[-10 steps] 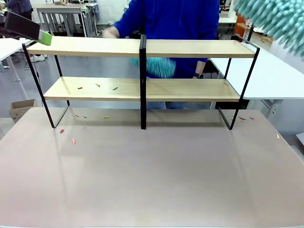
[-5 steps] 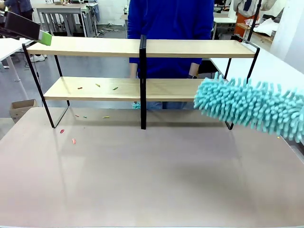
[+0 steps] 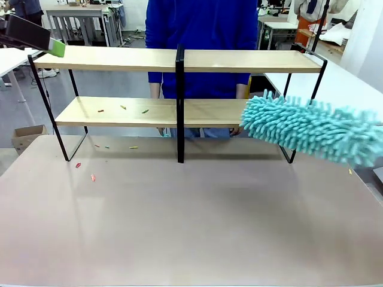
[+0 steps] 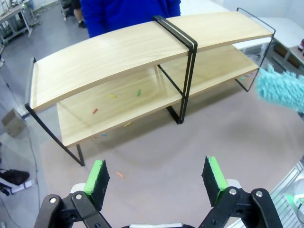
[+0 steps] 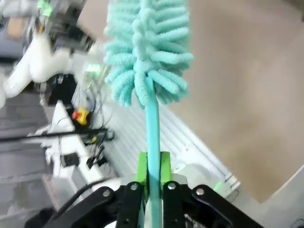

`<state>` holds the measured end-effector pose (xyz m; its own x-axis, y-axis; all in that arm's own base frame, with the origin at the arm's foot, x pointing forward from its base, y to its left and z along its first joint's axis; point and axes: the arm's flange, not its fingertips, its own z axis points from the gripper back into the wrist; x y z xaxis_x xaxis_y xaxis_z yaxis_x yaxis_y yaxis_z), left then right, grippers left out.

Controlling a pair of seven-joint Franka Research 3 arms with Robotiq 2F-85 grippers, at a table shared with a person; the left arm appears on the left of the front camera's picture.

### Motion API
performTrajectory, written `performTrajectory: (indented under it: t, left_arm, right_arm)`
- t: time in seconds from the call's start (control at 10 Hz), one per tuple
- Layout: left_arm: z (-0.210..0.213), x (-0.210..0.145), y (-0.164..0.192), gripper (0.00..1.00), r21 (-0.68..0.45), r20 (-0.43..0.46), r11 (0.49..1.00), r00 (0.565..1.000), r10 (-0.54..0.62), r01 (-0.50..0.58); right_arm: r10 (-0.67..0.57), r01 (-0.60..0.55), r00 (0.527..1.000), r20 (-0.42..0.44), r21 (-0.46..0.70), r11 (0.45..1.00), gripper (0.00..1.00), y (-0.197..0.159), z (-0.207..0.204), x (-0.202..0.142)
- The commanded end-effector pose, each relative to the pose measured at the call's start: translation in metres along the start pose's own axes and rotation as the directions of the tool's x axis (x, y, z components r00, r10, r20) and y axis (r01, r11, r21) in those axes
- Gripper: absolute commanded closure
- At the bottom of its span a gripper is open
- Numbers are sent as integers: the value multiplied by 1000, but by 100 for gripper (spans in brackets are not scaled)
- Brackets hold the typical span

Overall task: Clean the shelves.
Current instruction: Clean a randomly selected level of the Shelf with the Duster.

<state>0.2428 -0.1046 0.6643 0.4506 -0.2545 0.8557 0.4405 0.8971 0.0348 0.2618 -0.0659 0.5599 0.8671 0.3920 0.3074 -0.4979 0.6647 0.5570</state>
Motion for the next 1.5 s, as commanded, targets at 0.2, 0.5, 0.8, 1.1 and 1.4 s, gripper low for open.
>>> performTrajectory:
  t: [0.2, 0.5, 0.8, 1.1, 1.4]
  left_arm:
    - [1, 0, 0, 0, -1, 3, 1000, 1000, 2, -2]
    - [1, 0, 0, 0, -1, 3, 1000, 1000, 2, -2]
    - [1, 0, 0, 0, -1, 3, 1000, 1000, 2, -2]
    - [1, 0, 0, 0, -1, 3, 1000, 1000, 2, -2]
    - [1, 0, 0, 0, -1, 3, 1000, 1000, 2, -2]
  right_arm:
    - [-202, 213, 973, 109, -97, 972, 88, 0, -61, 85]
    - [-305, 323, 943, 131, -157, 933, 88, -1, -96, 145]
    - [-446, 491, 867, 224, -230, 840, 88, -11, -99, 157]
    - [-555, 667, 744, 373, -361, 652, 88, -20, -91, 149]
    - [-457, 641, 764, 455, -462, 613, 88, -8, -100, 153]
